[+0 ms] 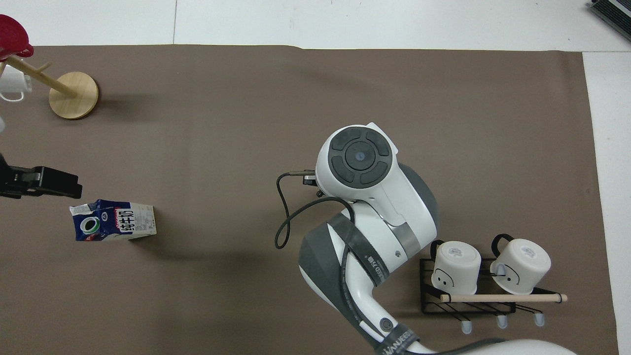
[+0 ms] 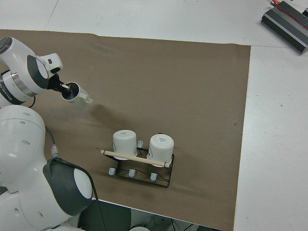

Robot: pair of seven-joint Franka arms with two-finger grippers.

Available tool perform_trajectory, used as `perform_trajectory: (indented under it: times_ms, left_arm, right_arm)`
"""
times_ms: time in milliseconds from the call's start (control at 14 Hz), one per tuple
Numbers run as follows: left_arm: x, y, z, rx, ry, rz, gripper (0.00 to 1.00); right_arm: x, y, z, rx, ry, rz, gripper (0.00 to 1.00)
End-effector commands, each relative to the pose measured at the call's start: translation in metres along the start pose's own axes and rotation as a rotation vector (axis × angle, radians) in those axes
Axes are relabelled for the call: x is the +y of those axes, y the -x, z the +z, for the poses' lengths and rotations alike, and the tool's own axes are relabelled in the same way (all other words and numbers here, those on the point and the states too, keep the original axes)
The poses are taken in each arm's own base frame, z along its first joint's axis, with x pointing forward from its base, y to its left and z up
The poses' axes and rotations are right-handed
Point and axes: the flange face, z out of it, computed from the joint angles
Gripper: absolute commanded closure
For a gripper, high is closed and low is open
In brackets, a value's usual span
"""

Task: Place cup and milk on table
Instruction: 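Carry the white mug with the right gripper toward the table center, then set the mug down with the right gripper while the left gripper grasps the carton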

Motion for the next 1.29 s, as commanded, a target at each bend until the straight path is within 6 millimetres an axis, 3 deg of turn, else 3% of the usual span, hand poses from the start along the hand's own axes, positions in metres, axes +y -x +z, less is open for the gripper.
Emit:
perform_trajectory:
  times_ms: [0, 286, 571, 643, 857, 1000, 1071, 1143, 1214]
  left_arm:
    - [-0.001, 0.009, 0.011, 0.006, -0.015, -0.004, 0.00]
    - [-0.006, 0.010, 0.043, -0.020, -0.015, -0.006, 0.00]
    - [-0.011, 0.019, 0.090, 0.006, -0.017, -0.007, 0.00]
    - [-0.015, 0.022, 0.101, 0.009, -0.017, -0.013, 0.00]
    - [-0.039, 0.025, 0.119, 0.016, -0.017, -0.058, 0.00]
    - [-0.046, 0.025, 0.120, 0.013, -0.017, -0.071, 0.00]
    - [-0.046, 0.025, 0.120, 0.013, -0.018, -0.070, 0.00]
    - [-0.046, 0.026, 0.123, 0.007, -0.018, -0.071, 0.00]
    - [-0.046, 0.027, 0.129, -0.002, -0.017, -0.073, 0.00]
  right_arm:
    - [0.000, 0.001, 0.019, 0.014, 0.014, 0.014, 1.00]
    - [0.008, 0.009, 0.048, 0.012, 0.004, 0.013, 1.00]
    - [0.013, 0.017, 0.057, -0.002, 0.016, 0.003, 0.99]
    - [0.013, 0.017, 0.057, -0.002, 0.016, 0.003, 0.94]
    - [0.013, 0.017, 0.056, -0.006, 0.010, 0.009, 0.75]
    - [0.012, 0.017, 0.056, -0.006, 0.010, 0.010, 0.53]
    - [0.012, 0.016, 0.056, -0.005, 0.011, 0.010, 0.41]
    - [0.010, 0.016, 0.052, -0.001, 0.009, 0.010, 0.17]
    - [0.007, 0.017, 0.050, 0.008, 0.010, 0.006, 0.00]
